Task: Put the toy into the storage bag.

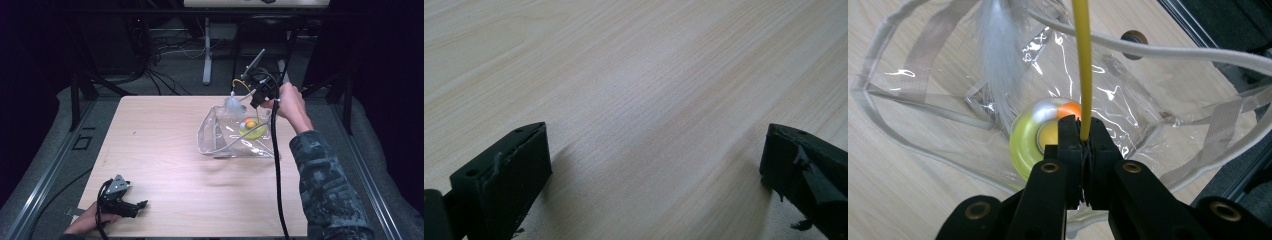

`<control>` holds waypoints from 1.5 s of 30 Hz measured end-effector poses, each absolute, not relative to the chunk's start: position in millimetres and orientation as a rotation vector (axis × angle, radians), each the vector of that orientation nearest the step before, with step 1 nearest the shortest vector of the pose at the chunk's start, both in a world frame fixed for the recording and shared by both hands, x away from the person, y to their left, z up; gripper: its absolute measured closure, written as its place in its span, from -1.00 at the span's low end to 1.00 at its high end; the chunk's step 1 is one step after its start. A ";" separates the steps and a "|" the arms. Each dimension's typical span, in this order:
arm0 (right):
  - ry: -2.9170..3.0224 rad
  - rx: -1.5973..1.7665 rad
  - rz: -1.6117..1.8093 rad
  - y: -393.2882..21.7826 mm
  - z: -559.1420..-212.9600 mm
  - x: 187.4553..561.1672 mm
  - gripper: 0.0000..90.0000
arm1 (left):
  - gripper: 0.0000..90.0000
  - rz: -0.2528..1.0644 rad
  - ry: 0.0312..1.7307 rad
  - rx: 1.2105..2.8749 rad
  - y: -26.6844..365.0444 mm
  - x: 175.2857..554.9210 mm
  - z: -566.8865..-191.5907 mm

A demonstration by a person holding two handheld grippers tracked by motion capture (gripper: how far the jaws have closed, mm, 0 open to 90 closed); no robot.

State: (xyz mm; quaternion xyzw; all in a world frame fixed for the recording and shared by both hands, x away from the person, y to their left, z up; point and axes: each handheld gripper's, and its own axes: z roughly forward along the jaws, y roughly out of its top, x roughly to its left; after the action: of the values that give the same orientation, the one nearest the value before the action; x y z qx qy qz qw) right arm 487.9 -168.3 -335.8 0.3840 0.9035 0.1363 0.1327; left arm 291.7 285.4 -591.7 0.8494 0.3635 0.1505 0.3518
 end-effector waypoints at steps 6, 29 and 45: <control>2.623 1.142 0.374 -176.4 -343.8 486.2 0.95 | -1.00 0.389 0.942 2.197 285.3 291.6 -591.7; 2.658 1.233 0.216 -185.1 -386.4 490.3 0.94 | -1.00 0.393 0.941 2.194 285.2 291.6 -592.0; 2.637 1.282 0.219 -183.4 -383.2 487.4 0.64 | -1.00 0.393 0.939 2.195 285.3 291.7 -591.9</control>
State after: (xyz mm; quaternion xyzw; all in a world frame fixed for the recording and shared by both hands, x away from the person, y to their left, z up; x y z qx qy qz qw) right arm 487.4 -183.4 -383.2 0.4337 0.8923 0.0742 0.1007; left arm 291.7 285.3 -591.9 0.8487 0.3631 0.1518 0.3533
